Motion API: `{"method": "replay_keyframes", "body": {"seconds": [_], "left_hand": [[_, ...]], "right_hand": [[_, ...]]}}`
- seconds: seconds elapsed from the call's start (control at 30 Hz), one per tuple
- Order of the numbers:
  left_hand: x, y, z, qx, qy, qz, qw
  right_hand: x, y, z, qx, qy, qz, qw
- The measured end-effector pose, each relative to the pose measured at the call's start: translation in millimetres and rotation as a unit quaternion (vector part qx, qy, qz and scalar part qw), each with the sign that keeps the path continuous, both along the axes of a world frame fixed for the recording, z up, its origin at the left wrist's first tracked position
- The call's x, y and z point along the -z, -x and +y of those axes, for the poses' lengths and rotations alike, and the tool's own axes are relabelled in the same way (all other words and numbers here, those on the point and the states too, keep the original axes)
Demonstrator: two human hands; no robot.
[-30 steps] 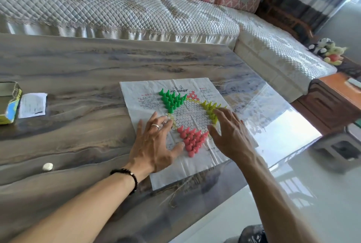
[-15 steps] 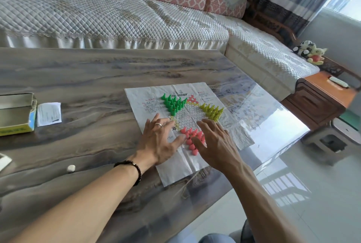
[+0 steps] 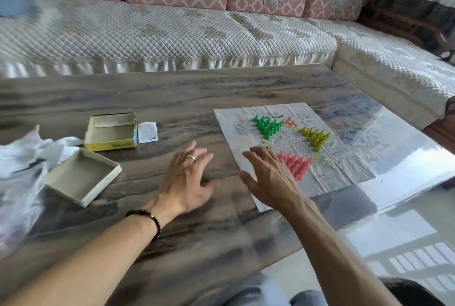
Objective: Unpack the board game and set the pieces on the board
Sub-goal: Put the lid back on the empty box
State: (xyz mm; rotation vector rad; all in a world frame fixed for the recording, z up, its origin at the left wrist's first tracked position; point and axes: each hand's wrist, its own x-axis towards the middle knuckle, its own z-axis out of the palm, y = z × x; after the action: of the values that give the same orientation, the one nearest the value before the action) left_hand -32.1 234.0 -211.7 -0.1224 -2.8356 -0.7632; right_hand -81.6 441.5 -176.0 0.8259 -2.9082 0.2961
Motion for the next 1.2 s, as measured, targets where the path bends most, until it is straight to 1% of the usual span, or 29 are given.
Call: {"method": "replay_keyframes", "body": {"seconds": [0.17,0.3,0.4,0.5,0.67,0.8,0.87,0.97,1.13,1.2], "left_hand": [[6.7,-36.9,-46.2,-0.067,0.035,-0.001,0.997],[8.1,-45.9,-55.6,-0.056,0.033,-0.016,0.998],[8.9,-41.7,-57.1,-0.043,0.007,-0.001,0.999],[7.2,-42.2,-62.3,-0.054,-0.014,0.019,0.998],[-3.9,-51.9,-102.0,-0.127,-0.027,0.076,0.989],[-4.7,-61.3,-141.7,-0.203,-0.025,0.093,0.974],[-0.2,-65.8,-155.3,-0.218,-0.032,0.092,0.971],[8.4,-72.4,-166.9,-0.231,-0.039,0.082,0.969],[8.6,-75.3,-170.0,-0.22,-0.032,0.065,0.973],[6.7,-77.0,-170.1,-0.205,-0.029,0.059,0.977]], "right_hand": [[11.0,-17.0,-41.3,-0.04,0.024,-0.022,0.999],[22.1,-29.7,-60.8,-0.05,0.034,-0.037,0.997],[23.5,-30.1,-68.2,-0.052,0.023,-0.047,0.997],[21.9,-23.4,-83.9,-0.056,0.012,-0.058,0.997],[19.1,-1.3,-141.4,-0.069,0.021,-0.088,0.994],[19.4,15.1,-199.9,-0.075,0.025,-0.106,0.991],[21.5,23.6,-222.8,-0.051,0.051,-0.111,0.991],[25.9,39.7,-245.2,0.017,0.088,-0.123,0.988],[29.0,52.7,-264.9,0.105,0.078,-0.135,0.982],[29.4,56.9,-268.4,0.129,0.091,-0.158,0.975]]}}
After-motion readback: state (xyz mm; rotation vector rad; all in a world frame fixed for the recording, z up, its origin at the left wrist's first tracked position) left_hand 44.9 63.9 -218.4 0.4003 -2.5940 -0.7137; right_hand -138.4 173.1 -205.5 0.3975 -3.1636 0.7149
